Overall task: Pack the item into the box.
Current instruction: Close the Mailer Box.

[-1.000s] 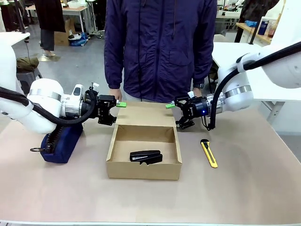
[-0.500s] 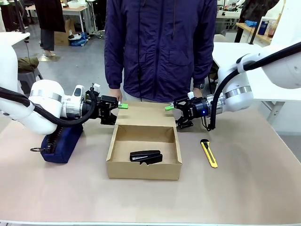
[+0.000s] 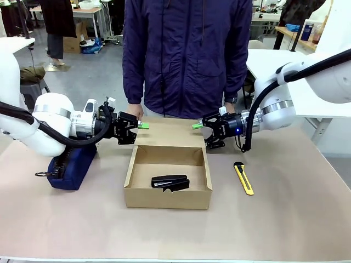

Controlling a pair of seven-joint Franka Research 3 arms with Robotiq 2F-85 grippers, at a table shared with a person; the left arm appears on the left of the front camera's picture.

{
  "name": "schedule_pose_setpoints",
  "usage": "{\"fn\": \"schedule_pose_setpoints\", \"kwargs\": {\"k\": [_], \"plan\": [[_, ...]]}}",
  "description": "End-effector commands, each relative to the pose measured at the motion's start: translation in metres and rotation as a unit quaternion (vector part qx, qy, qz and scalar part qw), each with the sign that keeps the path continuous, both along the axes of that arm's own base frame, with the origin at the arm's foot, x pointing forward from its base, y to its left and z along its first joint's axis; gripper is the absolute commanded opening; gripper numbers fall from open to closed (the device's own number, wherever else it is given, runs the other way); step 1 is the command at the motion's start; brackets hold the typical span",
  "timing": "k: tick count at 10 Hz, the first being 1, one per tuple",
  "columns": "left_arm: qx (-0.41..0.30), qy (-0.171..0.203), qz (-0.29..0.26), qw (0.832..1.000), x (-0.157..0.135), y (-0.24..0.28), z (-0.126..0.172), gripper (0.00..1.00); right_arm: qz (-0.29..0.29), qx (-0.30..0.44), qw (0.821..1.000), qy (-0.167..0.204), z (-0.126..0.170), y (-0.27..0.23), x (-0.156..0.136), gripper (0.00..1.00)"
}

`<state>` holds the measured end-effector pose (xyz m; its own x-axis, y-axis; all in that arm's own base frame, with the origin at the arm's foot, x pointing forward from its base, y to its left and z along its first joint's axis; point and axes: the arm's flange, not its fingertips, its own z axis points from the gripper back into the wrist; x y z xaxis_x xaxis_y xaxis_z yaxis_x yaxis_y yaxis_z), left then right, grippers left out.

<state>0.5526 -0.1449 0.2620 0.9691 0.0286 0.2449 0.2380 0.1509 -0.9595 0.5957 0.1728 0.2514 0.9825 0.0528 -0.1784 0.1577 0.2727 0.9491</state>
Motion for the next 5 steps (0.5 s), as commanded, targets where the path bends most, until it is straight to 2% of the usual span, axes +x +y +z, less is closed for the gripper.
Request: {"fn": "schedule_pose_setpoints", "kwargs": {"k": [1,4,5], "plan": [[0.002,0.008,-0.009,1.000,0.0065,-0.0018,-0.0039,0.57,-0.013,0.024,1.000,-0.008,0.0017,0.0016,0.0057,0.76],[-0.001,0.010,-0.008,1.000,0.0072,-0.0023,-0.0047,0.57,-0.009,0.018,1.000,-0.012,0.0013,0.0023,0.0058,0.76],[-0.001,0.010,-0.008,1.000,0.0078,-0.0025,-0.0045,0.57,-0.008,0.012,1.000,-0.021,0.0013,0.0020,0.0054,0.72]]}}
